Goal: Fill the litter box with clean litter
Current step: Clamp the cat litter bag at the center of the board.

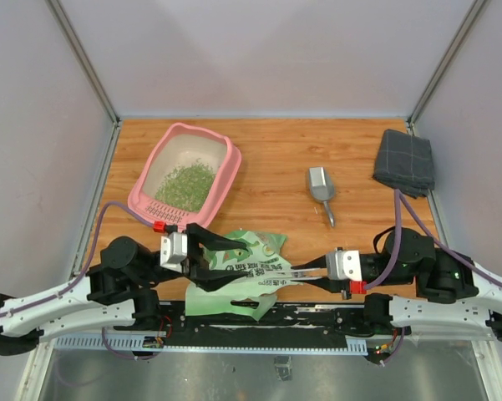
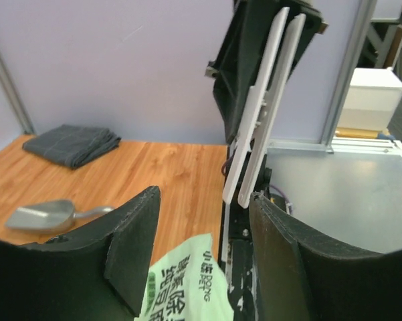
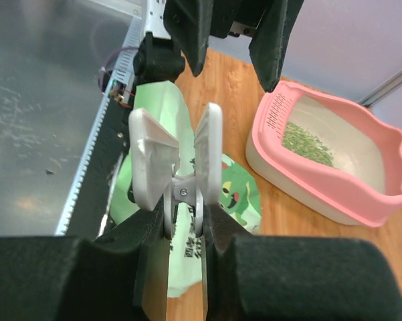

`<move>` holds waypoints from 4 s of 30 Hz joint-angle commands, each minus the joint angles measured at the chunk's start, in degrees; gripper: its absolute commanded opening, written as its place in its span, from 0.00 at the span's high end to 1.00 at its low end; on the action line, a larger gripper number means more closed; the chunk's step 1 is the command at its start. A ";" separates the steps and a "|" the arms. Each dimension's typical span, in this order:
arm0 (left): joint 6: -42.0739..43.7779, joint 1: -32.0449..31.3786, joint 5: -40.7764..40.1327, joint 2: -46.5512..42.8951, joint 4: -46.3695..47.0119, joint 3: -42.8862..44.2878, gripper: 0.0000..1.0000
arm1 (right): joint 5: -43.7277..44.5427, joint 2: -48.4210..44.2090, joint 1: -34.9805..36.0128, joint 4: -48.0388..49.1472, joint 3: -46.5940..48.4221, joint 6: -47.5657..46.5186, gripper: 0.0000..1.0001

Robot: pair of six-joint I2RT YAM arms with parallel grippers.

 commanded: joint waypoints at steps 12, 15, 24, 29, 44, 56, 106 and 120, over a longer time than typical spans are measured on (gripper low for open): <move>-4.48 -3.75 -12.32 14.49 -40.28 14.51 0.46 | 12.55 6.52 0.64 -26.43 7.50 -10.60 0.99; -1.07 -3.77 -8.89 14.73 -40.62 13.81 0.41 | 12.80 5.17 0.69 -27.06 6.62 -9.51 0.99; 1.38 -3.77 -8.83 20.49 -39.19 10.31 0.37 | 16.26 5.54 0.65 -32.35 8.02 -7.06 0.99; 1.34 -3.82 -12.82 23.97 -39.18 10.36 0.45 | 19.53 10.60 0.64 -38.03 10.04 -7.33 0.99; 4.58 -3.82 -17.26 18.64 -28.09 6.35 1.00 | 27.11 17.97 0.68 -46.60 8.55 -4.48 0.99; 13.31 -3.78 -23.69 8.73 -7.46 -2.89 1.00 | 35.06 21.54 0.69 -43.45 4.80 -0.36 0.99; 5.24 -11.61 -20.85 24.59 -11.55 4.28 0.33 | 42.94 11.80 -4.49 -49.45 1.91 1.11 0.99; 4.99 -15.99 -35.48 28.15 -10.21 -0.82 0.40 | 39.64 10.62 -4.50 -50.35 0.64 -0.70 0.99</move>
